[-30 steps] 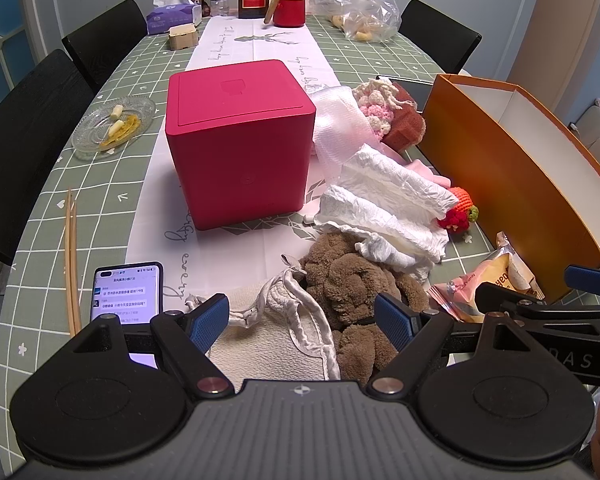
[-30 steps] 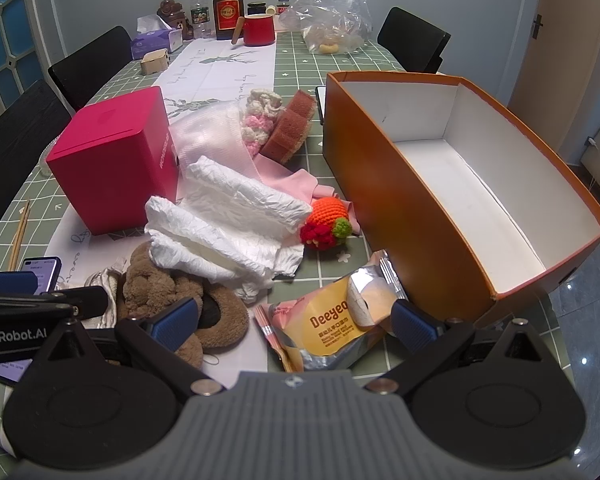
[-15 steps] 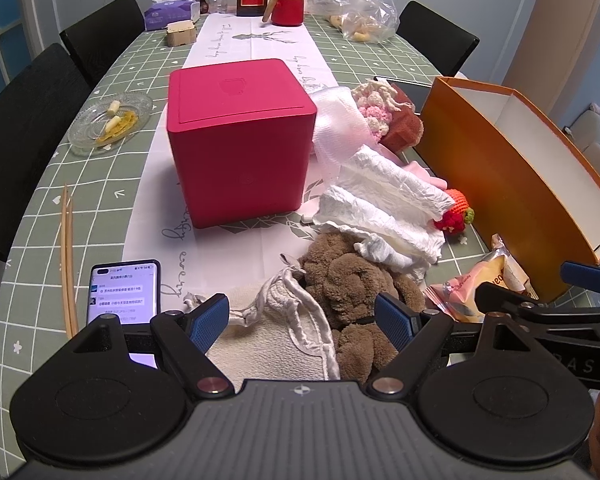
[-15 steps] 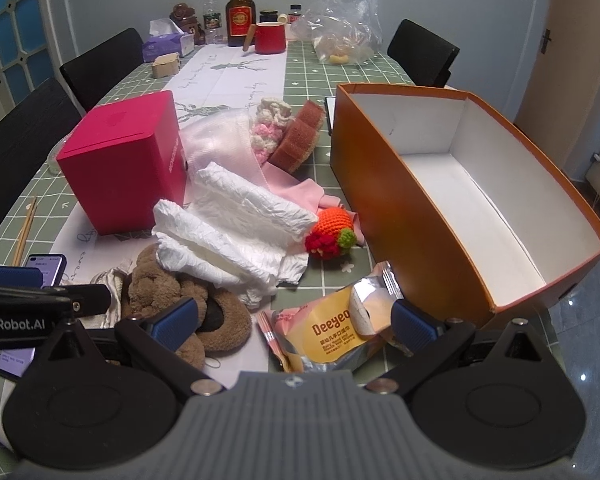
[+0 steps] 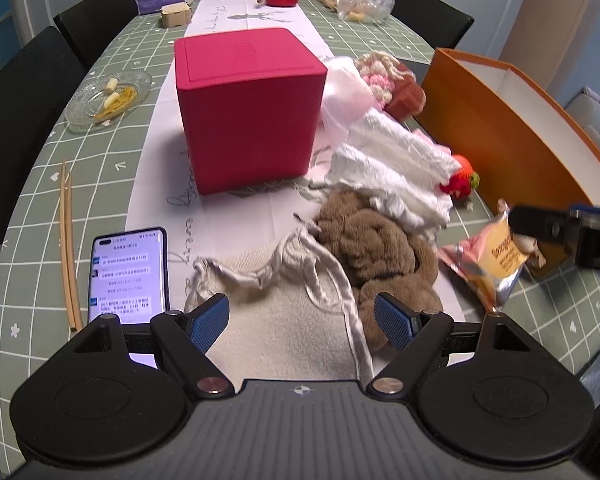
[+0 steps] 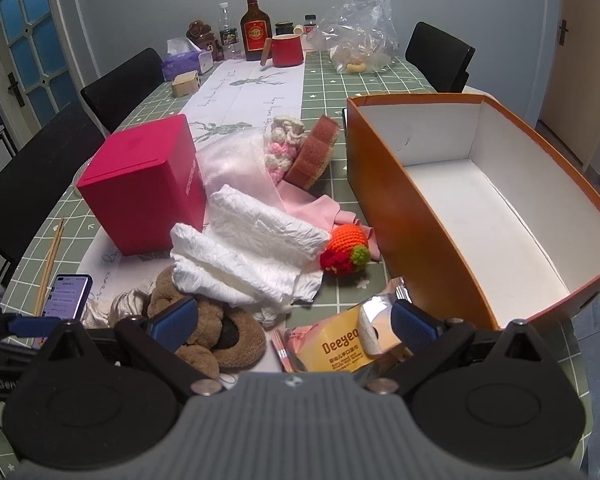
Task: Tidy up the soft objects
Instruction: 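Close the left gripper on the beige towel while the right tool approaches the Deeyeo bag, then grasp the yellow Deeyeo snack bag with the right gripper while the left holds the towel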
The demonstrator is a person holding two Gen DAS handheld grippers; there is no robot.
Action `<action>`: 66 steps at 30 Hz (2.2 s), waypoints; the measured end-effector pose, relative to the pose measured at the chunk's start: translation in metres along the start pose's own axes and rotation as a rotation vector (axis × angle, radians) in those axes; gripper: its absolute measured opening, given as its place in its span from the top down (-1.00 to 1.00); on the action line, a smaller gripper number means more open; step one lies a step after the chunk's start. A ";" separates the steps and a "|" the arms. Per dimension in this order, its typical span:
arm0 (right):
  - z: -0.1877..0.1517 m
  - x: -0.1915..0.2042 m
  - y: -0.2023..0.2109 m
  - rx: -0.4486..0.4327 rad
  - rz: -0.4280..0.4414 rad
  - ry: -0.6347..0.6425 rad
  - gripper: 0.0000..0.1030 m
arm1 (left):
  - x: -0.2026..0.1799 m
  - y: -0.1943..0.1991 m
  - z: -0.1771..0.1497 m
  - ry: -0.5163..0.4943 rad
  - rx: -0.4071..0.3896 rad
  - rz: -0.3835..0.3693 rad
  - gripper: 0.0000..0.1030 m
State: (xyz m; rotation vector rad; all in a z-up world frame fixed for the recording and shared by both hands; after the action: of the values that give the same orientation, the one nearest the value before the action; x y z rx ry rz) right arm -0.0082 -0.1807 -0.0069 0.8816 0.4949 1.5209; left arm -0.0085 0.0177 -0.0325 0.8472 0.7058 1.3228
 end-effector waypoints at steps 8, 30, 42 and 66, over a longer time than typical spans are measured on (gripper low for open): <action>-0.001 -0.001 0.000 -0.003 -0.014 0.003 -0.95 | -0.024 -0.015 -0.018 -0.095 0.039 0.010 -0.87; -0.046 -0.033 -0.032 0.058 0.026 0.177 -0.95 | -0.017 -0.025 -0.044 -0.146 0.052 0.008 0.11; -0.045 -0.043 -0.042 0.104 -0.031 -0.013 -0.95 | -0.007 -0.009 -0.040 -0.121 0.014 0.010 0.88; -0.030 -0.046 -0.083 -0.007 -0.262 -0.471 -0.64 | 0.000 0.016 -0.033 -0.072 -0.052 -0.055 0.88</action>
State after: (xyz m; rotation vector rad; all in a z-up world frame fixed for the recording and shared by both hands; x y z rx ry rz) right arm 0.0199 -0.2060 -0.0984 1.0848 0.2463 1.0321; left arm -0.0450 0.0228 -0.0366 0.8240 0.6313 1.2506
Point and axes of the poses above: each gripper's, at about its wrist camera, not at the fingertips, and y roughly against the way its jaws point, x to its left, z to its top, the point moved 2 cm from there along -y, roughly the way its jaws point, and after that the axes turned 13 degrees about -y, right-handed, at the moved point
